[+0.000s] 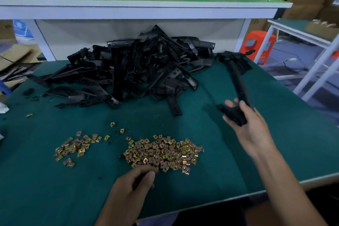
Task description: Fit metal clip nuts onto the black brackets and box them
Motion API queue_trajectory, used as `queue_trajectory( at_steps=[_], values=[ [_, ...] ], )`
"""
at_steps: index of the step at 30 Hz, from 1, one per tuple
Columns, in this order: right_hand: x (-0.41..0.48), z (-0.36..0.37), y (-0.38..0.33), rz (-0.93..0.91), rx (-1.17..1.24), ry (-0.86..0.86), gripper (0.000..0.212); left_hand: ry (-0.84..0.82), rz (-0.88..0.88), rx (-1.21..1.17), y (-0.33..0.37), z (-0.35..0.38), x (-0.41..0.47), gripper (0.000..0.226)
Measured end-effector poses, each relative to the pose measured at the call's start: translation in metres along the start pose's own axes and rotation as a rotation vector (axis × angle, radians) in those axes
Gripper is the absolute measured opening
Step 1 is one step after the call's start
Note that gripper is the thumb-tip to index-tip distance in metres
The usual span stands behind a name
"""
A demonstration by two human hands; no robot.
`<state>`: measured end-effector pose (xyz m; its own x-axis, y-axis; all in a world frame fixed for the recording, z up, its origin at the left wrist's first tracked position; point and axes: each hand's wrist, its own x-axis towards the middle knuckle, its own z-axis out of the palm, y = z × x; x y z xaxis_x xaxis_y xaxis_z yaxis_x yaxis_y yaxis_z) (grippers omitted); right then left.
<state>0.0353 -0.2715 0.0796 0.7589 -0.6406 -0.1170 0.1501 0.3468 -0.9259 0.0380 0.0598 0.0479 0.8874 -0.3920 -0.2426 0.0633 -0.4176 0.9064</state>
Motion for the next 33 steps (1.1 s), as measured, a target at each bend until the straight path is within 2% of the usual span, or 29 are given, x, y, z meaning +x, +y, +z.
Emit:
queue_trajectory(
  at_steps=[3, 5, 7, 9, 11, 14, 18, 21, 25, 30, 33],
  values=[
    [-0.042, -0.014, 0.005, 0.060, 0.050, 0.021, 0.012, 0.038, 0.095, 0.165, 0.005, 0.009, 0.013, 0.019],
    [-0.065, -0.014, 0.020, 0.115, 0.042, 0.036, 0.016, 0.095, 0.247, 0.360, 0.010, 0.016, 0.031, 0.017],
    [-0.083, -0.012, 0.036, 0.138, 0.094, 0.032, 0.015, 0.125, 0.392, 0.557, 0.017, 0.025, 0.055, 0.025],
    [-0.094, -0.008, 0.050, 0.170, 0.178, 0.015, 0.014, 0.136, 0.418, 0.734, 0.023, 0.034, 0.079, 0.036],
    [-0.101, -0.003, 0.061, 0.212, 0.255, -0.002, 0.014, 0.082, 0.407, 0.906, 0.025, 0.043, 0.098, 0.042],
    [-0.106, 0.002, 0.072, 0.257, 0.371, -0.072, 0.025, 0.048, 0.400, 0.981, 0.024, 0.049, 0.111, 0.034],
    [-0.112, 0.006, 0.081, 0.307, 0.308, -0.118, 0.050, 0.157, 0.419, 0.848, 0.022, 0.042, 0.110, 0.016],
    [-0.113, 0.002, 0.084, 0.272, 0.329, -0.216, 0.055, 0.191, 0.477, 0.619, 0.022, 0.035, 0.099, 0.013],
    [-0.110, 0.009, 0.086, 0.291, 0.416, -0.295, 0.043, 0.166, 0.391, 0.230, 0.027, 0.026, 0.071, 0.014],
    [-0.113, 0.026, 0.096, 0.347, 0.435, -0.302, 0.016, -0.001, 0.159, -0.180, 0.026, 0.029, 0.040, 0.029],
    [-0.115, 0.024, 0.101, 0.371, 0.434, -0.345, 0.014, -0.006, 0.109, -0.431, 0.029, 0.036, 0.023, 0.018]
  ],
)
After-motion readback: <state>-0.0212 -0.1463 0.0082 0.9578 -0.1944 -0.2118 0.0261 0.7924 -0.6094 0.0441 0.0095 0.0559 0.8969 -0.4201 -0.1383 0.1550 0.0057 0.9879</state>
